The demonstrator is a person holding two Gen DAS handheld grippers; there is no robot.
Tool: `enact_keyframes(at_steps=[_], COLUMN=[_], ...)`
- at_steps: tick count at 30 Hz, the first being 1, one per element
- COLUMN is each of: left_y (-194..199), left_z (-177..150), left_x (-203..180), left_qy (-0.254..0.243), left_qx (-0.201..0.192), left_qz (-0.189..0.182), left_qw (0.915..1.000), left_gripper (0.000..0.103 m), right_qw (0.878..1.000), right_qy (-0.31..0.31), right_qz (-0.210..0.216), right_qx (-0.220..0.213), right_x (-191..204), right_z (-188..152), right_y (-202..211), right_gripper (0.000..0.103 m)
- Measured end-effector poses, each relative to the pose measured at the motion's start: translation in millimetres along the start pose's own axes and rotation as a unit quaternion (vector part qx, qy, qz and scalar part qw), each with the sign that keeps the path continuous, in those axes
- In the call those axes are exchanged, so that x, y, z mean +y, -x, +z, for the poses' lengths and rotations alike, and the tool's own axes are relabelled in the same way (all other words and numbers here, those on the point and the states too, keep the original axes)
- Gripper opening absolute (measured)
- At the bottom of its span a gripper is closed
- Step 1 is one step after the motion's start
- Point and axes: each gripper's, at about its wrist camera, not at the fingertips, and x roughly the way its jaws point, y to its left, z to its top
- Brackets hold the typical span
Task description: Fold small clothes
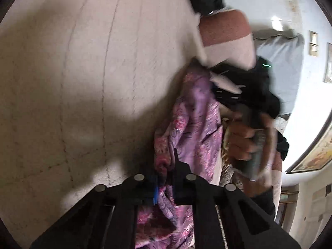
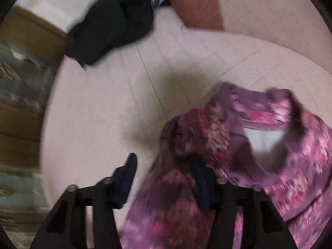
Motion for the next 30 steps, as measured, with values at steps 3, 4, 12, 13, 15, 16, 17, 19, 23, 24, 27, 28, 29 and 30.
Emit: enact_keyframes(at_steps=[3,4,12,13,15,16,17,19,23,24,27,28,29,30], left_y=[46.7,59.7,46.9,40.0,41.7,46.6,53.2,67.3,93.1,96.9,86.1,74.4,62.6,55.0], left_z=[-1.8,0.4,24.9,27.4,25.8,26.4,25.3,16.9,3.6,1.7,18.8,28.4,36.3,40.6], left_x=[-20.0,-21.6,11.1,12.7,18.8,19.5,17.9,11.6,-17.1,-36.2,-81.6,-100.7,-114.3,-126.4], left_qy=[-0.034,-0.033,0.04,0.041,0.049,0.05,0.049,0.032,-0.052,-0.086,-0.135,-0.159,-0.175,-0.195], left_qx=[-0.092,-0.115,-0.122,-0.112,-0.121,-0.13,-0.147,-0.183,-0.215,-0.213,-0.188,-0.16,-0.149,-0.142], left_qz=[-0.038,-0.043,0.031,0.062,0.098,0.092,0.102,0.125,0.152,0.155,0.156,0.169,0.178,0.184], left_qw=[0.9945,0.9919,0.9913,0.9909,0.9866,0.986,0.9827,0.9746,0.9633,0.9608,0.9603,0.9594,0.9568,0.9527], left_gripper=[0.007,0.007,0.009,0.011,0.017,0.022,0.032,0.05,0.059,0.061,0.084,0.084,0.084,0.084], right_qw=[0.999,0.998,0.996,0.997,0.999,0.998,0.996,0.991,0.986,0.985,0.983,0.983,0.983,0.982], right_qy=[0.021,0.023,0.033,0.031,0.021,0.015,0.012,0.01,-0.015,-0.033,-0.059,-0.071,-0.076,-0.078], right_qz=[-0.003,0.013,0.017,0.007,-0.008,0.006,0.032,0.046,0.012,0.001,-0.029,-0.021,-0.002,0.013], right_qx=[-0.031,-0.056,-0.085,-0.071,-0.044,-0.057,-0.079,-0.127,-0.166,-0.169,-0.169,-0.167,-0.166,-0.169], right_x=[15.3,20.3,48.4,46.2,39.5,34.5,28.0,11.3,-55.0,-86.1,-149.6,-173.9,-192.8,-202.5], right_z=[0.4,1.4,22.1,17.2,13.3,4.9,-7.2,-34.7,-89.8,-107.3,-137.8,-149.5,-158.8,-166.8], right_y=[17.0,32.8,26.6,16.6,4.3,13.9,34.7,78.5,147.4,164.7,193.1,205.6,217.4,230.2], right_gripper=[0.009,0.009,0.011,0.014,0.016,0.027,0.038,0.084,0.084,0.084,0.082,0.081,0.081,0.081])
